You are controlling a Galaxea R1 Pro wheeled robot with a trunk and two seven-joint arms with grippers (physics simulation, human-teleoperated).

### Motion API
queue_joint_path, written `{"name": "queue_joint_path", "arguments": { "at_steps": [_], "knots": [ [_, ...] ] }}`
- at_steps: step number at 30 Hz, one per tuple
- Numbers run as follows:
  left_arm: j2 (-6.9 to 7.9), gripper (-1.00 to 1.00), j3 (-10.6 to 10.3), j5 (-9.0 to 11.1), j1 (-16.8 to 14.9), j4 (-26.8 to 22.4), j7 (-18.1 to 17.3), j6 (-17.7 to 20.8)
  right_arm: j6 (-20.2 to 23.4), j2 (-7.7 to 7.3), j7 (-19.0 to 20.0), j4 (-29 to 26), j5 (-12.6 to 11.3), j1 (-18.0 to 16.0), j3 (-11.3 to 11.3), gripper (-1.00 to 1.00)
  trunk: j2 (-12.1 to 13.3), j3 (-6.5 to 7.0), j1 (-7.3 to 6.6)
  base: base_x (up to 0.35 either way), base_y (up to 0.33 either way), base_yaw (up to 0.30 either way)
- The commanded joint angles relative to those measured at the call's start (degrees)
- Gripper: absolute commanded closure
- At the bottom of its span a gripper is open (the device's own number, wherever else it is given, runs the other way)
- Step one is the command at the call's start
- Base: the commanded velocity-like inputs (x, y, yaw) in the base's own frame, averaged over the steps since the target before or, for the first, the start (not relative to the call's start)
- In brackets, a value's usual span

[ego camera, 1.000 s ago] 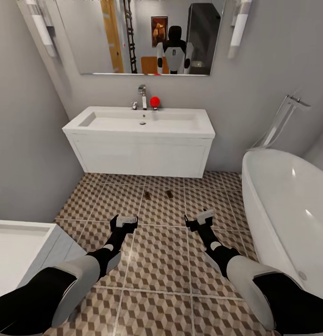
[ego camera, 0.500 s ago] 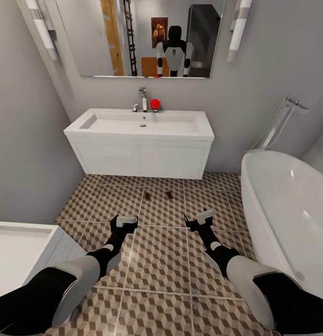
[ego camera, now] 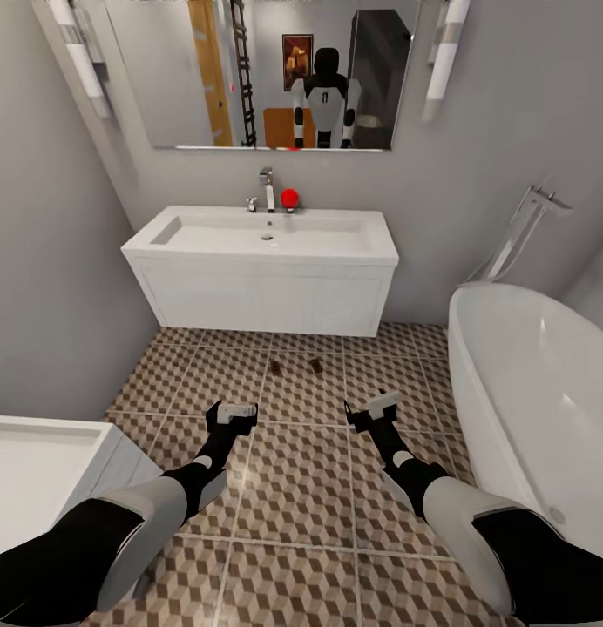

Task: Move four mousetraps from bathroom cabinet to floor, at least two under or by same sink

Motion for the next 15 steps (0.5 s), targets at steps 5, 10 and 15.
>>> {"name": "queue_joint_path", "arguments": {
  "at_steps": [5,10,15],
  "knots": [
    [-0.05,-1.00,-0.50,0.34,-0.10,0.24,0.21,-0.35,-0.07,0.01,-0.60,0.08,0.32,-0.05,0.41,-1.00,1.98,0.85,-1.10,0.000,0.000,0.000],
    [-0.05,-1.00,-0.50,0.34,-0.10,0.26,0.21,-0.35,-0.07,0.01,-0.60,0.08,0.32,-0.05,0.41,-1.00,3.99,1.75,-2.20,0.000,0.000,0.000],
    [-0.05,-1.00,-0.50,0.34,-0.10,0.26,0.21,-0.35,-0.07,0.01,-0.60,0.08,0.32,-0.05,0.40,-1.00,5.99,2.65,-3.30,0.000,0.000,0.000]
  ]
}}
